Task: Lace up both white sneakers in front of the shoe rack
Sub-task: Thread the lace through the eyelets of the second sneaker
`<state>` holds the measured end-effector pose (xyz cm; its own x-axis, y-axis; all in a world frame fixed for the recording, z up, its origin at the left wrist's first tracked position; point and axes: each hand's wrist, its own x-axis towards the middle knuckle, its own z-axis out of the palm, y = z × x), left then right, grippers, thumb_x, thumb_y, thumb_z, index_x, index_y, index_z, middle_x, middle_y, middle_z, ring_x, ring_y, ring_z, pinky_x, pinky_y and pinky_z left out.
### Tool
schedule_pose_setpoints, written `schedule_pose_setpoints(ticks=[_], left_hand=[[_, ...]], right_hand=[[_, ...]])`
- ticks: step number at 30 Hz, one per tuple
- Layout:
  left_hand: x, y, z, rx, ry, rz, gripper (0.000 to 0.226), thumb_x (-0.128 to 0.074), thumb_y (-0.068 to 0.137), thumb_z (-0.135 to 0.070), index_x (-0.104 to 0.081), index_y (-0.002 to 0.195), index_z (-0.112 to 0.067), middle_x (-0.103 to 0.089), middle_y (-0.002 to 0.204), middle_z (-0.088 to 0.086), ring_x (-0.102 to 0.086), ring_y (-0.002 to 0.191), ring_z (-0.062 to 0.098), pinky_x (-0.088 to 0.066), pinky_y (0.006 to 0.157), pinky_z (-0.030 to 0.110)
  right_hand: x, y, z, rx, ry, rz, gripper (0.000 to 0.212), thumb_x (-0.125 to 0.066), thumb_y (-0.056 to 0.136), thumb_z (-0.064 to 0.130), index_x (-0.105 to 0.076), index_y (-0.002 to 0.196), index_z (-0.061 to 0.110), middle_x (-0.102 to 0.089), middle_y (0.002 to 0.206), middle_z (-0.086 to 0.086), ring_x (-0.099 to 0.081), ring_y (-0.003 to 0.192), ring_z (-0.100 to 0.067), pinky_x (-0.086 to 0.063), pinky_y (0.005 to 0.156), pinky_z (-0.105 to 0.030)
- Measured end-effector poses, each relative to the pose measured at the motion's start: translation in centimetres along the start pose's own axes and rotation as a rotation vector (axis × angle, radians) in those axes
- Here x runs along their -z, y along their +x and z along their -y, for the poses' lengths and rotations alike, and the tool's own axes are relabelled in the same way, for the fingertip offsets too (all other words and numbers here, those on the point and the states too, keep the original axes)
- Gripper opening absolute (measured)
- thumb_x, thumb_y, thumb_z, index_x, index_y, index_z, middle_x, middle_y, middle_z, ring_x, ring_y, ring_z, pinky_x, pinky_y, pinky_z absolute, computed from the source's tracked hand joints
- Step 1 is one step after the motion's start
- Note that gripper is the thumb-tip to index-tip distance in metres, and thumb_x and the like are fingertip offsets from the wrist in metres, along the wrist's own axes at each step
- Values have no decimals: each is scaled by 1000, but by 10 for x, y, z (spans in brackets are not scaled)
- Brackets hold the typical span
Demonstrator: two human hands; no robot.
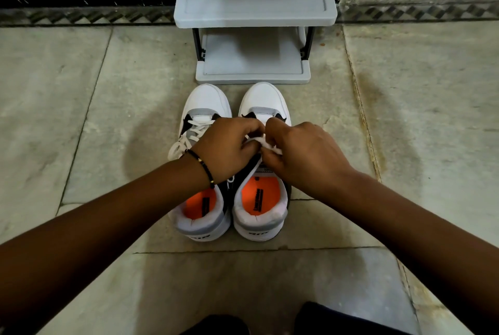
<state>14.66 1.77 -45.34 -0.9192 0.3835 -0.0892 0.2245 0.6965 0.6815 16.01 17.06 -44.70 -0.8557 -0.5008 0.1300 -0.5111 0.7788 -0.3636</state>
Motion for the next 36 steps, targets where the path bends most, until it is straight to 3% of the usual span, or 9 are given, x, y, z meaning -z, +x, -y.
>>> schedule_pose_setpoints(ticks=[4, 9, 13, 18, 21, 25, 28, 32, 36], left_hand=[[8, -1, -1, 181, -476, -10, 27, -62, 79, 5, -63, 101, -10, -67, 88, -1, -66, 75, -2, -51, 68, 10], [15, -5, 11, 306, -903, 62, 25, -53, 85, 4, -62, 102, -13, -67, 96, 2, -66, 79, 4, -55, 70, 17], [16, -8, 11, 165, -567, 0, 17, -59, 84, -5, -63, 91, -20, -68, 86, -6, -65, 74, -3, -54, 72, 14], [20, -9, 8, 59, -514, 13, 7, -54, 90, -18, -57, 84, -19, -62, 62, -8, -53, 60, 2, -45, 64, 11], [22, -9, 17, 18, -334, 45, 2, -52, 87, -17, -53, 85, -17, -51, 56, 10, -43, 51, 5, -38, 58, 11], [21, -10, 36, 50, -32, 29, 16, -50, 83, -8, -49, 83, -23, -47, 44, -9, -44, 48, 7, -32, 53, 16], [19, -11, 41, 60, 88, 17, 11, -41, 74, -20, -43, 80, -28, -49, 44, -10, -46, 49, 3, -31, 61, 24], [18, -11, 40, 40, 194, 15, 8, -36, 71, -23, -35, 73, -31, -40, 47, -9, -41, 48, 4, -28, 73, 29], [19, -10, 44, 31, 264, 37, 15, -33, 71, -23, -25, 62, -31, -38, 51, -9, -37, 50, 4, -28, 71, 30]], right_hand=[[-5, -4, 1, -27, -74, -57, 20, -64, 82, 20, -55, 89, 4, -58, 48, -12, -48, 35, -31, -10, 43, -15], [-5, -5, 0, -16, -26, -109, 20, -63, 85, 22, -56, 89, 4, -63, 54, -14, -53, 41, -33, -12, 44, -13], [-3, -6, -1, 22, 2, -74, 23, -56, 88, 28, -56, 91, 5, -66, 63, -13, -56, 47, -34, -17, 41, -19], [0, -9, -11, 63, -144, -29, 16, -61, 79, 12, -59, 93, 5, -68, 70, -13, -60, 54, -34, -12, 42, -16], [-2, -16, -20, 113, -240, -37, 28, -38, 76, 14, -63, 87, 7, -65, 66, -9, -60, 54, -29, -25, 45, -20], [-9, -33, -39, 95, -345, 16, 33, -39, 70, 2, -60, 95, 9, -61, 65, -9, -57, 54, -30, -42, 51, -32], [-12, -38, -45, 70, -389, 31, 40, -33, 69, 2, -61, 95, 12, -58, 63, -5, -54, 52, -28, -39, 50, -33], [-16, -42, -52, 24, -349, 49, 44, -54, 62, -9, -61, 98, 15, -61, 63, -4, -54, 53, -28, -40, 52, -33], [-19, -42, -55, 60, -341, 29, 42, -40, 69, -1, -62, 99, 17, -63, 66, -2, -55, 56, -26, -36, 53, -29]])
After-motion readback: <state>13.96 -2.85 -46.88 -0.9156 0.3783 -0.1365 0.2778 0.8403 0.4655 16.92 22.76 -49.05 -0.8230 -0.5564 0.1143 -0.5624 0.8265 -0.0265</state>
